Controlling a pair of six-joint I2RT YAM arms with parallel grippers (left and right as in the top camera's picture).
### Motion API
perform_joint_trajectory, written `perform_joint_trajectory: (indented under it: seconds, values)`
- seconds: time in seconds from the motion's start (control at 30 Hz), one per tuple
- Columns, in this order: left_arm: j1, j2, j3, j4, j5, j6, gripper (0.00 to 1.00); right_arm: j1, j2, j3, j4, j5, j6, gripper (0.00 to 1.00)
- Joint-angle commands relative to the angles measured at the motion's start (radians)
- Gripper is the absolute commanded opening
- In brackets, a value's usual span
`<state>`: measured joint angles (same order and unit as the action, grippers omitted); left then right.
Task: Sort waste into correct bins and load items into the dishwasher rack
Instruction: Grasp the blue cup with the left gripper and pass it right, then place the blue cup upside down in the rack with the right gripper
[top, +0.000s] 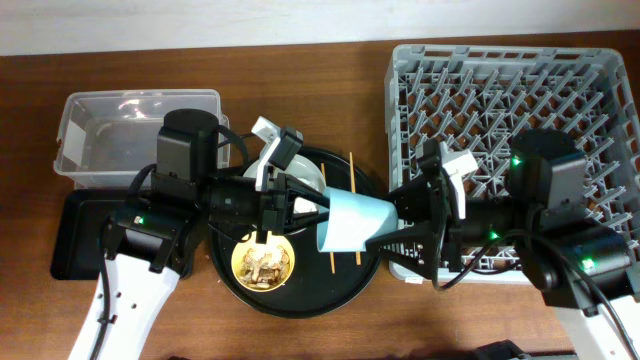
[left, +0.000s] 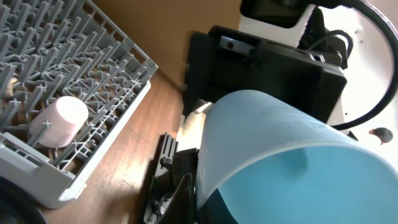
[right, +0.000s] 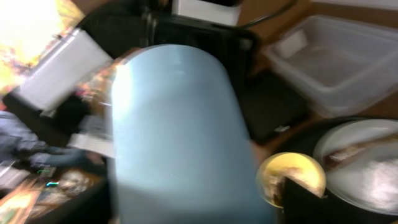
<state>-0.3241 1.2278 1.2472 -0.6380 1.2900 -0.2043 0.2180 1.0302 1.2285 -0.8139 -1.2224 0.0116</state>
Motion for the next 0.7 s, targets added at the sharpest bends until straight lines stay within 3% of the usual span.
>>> perform_joint_trajectory:
  seconds: [0.0,0.07,0.1,0.13,0.17,0.2,0.27,0.3,0.37,0.43,0.53,0.67]
  values:
    - [-0.012,-0.011,0.005,0.002,0.076,0.023,0.0,0.0,0.026,0.008,0.002,-0.05,-0.008,0.67]
    - [-0.012,-0.011,0.005,0.002,0.075,0.023,0.0,0.0,0.018,0.008,0.004,-0.049,-0.008,0.54]
    - [-0.012,-0.011,0.005,0.002,0.074,0.023,0.08,-0.002,0.01,0.008,0.004,-0.048,-0.008,0.49]
    - [-0.012,-0.011,0.005,0.002,0.073,0.023,0.32,-0.004,0.0,0.008,0.003,-0.037,-0.008,0.49]
    - [-0.012,-0.011,0.005,0.002,0.062,0.023,0.35,-0.004,-0.014,0.008,0.002,-0.005,-0.007,0.49]
    - [-0.012,-0.011,0.005,0.0,0.028,0.023,0.53,-0.004,-0.04,0.008,-0.01,0.071,-0.004,0.5]
    - [-0.012,-0.011,0.005,-0.01,-0.033,0.023,0.6,-0.004,-0.082,0.008,-0.042,0.207,0.022,0.5]
    - [-0.012,-0.011,0.005,-0.021,-0.076,0.023,0.69,-0.004,-0.109,0.008,-0.072,0.31,0.055,0.49]
    - [-0.012,-0.011,0.005,-0.103,-0.314,0.023,0.8,-0.004,-0.17,0.008,-0.192,0.609,0.15,0.5]
    - [-0.012,-0.011,0.005,-0.185,-0.481,0.022,0.83,-0.004,-0.203,0.008,-0.29,0.862,0.219,0.49]
    - [-0.012,-0.011,0.005,-0.239,-0.532,0.023,0.87,-0.004,-0.215,0.008,-0.429,1.31,0.347,0.49]
    - [-0.012,-0.011,0.005,-0.25,-0.532,0.023,0.87,-0.01,-0.156,0.008,-0.459,1.514,0.385,0.49]
